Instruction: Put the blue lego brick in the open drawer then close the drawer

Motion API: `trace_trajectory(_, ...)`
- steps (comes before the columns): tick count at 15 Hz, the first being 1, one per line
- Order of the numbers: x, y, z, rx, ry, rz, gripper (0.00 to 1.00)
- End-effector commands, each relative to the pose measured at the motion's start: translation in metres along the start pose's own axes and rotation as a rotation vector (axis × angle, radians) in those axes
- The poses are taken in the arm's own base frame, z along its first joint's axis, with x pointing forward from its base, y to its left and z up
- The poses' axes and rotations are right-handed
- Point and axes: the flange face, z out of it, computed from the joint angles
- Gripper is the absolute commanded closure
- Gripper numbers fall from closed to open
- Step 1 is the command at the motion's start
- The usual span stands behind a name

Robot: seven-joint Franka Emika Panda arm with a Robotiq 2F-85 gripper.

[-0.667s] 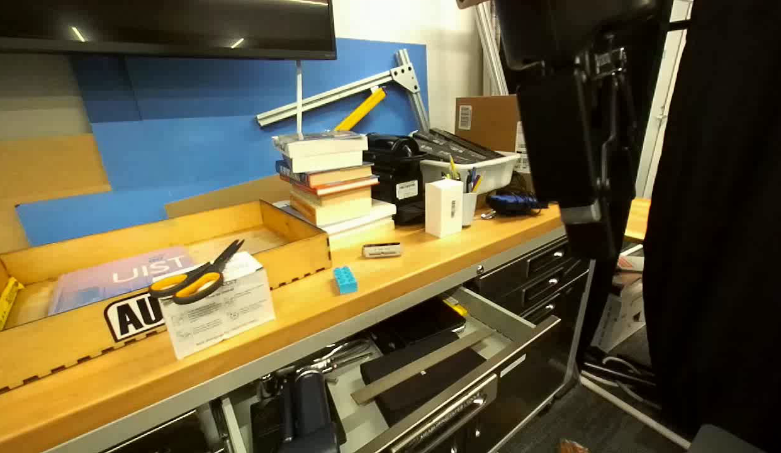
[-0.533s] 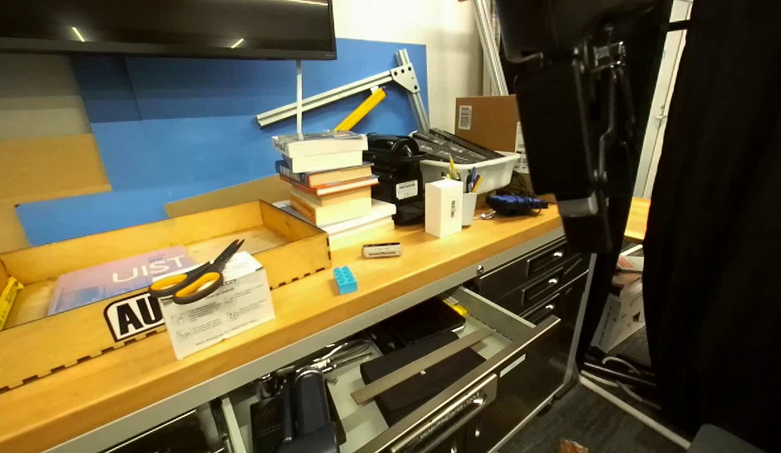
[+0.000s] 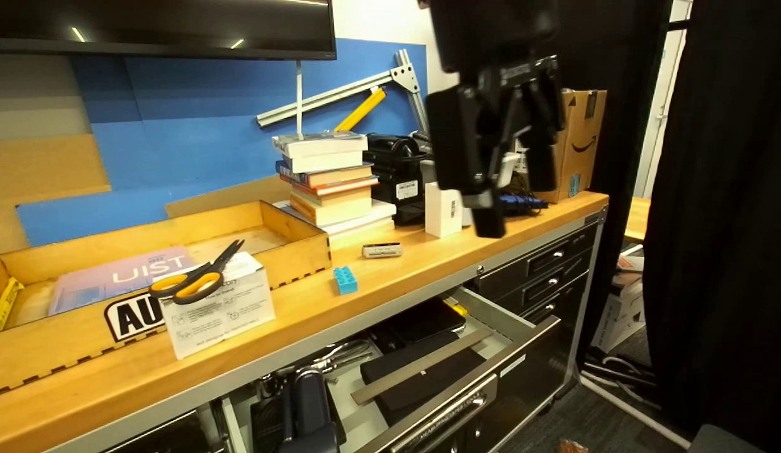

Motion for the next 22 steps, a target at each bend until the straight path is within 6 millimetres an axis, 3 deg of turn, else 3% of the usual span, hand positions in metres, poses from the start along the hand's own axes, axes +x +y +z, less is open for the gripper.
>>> trace_trajectory(1,0.085,-0.005,0.000,0.033,0.041,0.089,0.00)
trace_trajectory(9,0.253,-0.027,0.064,0.135,0.088,0.342,0.00)
trace_trajectory(12,0.294,-0.028,0.082,0.118,0.100,0.407,0.00)
trace_trajectory(16,0.325,-0.008,0.094,0.088,0.100,0.481,0.00)
trace_trajectory(22,0.345,0.032,0.116,0.080,0.081,0.580,0.00)
